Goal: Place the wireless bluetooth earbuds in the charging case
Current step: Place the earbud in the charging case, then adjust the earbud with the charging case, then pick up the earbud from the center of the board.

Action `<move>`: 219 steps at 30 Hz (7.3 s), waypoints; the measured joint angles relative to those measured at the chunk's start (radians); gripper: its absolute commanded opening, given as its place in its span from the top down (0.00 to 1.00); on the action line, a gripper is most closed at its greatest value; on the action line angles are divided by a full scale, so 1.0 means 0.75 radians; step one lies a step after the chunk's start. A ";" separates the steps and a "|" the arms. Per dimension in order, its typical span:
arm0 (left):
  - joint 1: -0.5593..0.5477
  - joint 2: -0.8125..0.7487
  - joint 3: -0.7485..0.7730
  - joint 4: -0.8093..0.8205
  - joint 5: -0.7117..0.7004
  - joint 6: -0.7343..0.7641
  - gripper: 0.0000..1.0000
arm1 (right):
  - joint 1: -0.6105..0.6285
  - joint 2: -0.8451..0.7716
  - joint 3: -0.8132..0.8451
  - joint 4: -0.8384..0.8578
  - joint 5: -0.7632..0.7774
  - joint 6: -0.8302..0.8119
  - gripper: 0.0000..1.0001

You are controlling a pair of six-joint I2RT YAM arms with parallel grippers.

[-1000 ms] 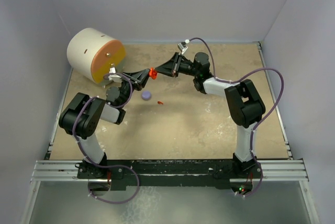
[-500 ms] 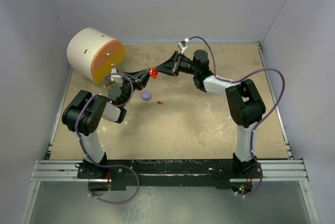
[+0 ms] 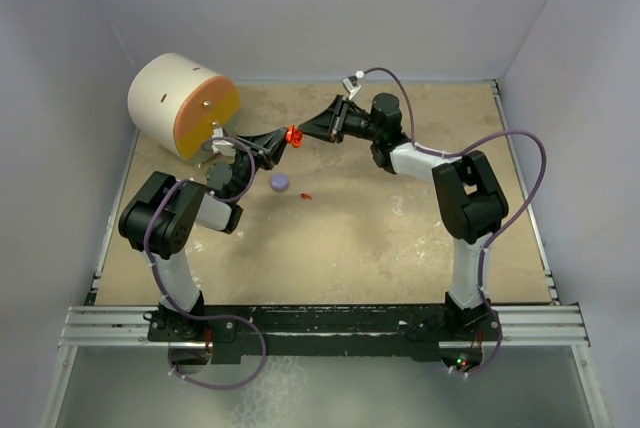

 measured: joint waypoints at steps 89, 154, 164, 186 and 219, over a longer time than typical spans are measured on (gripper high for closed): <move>-0.028 0.302 0.166 -0.002 -0.135 -0.085 1.00 | 0.286 -0.100 0.089 -0.980 1.324 -1.168 0.31; -0.070 0.347 0.157 0.011 -0.160 -0.125 1.00 | 0.278 -0.017 0.257 -1.046 1.390 -1.183 0.29; -0.067 0.347 0.157 0.011 -0.147 -0.140 1.00 | 0.260 -0.094 0.145 -1.020 1.389 -1.183 0.29; 0.102 0.132 -0.152 0.016 0.017 -0.172 1.00 | 0.524 -0.258 -0.046 -1.016 1.361 -1.280 0.45; 0.233 0.075 -0.279 0.020 0.170 -0.220 1.00 | 0.601 -0.010 0.180 -1.309 1.452 -1.391 0.53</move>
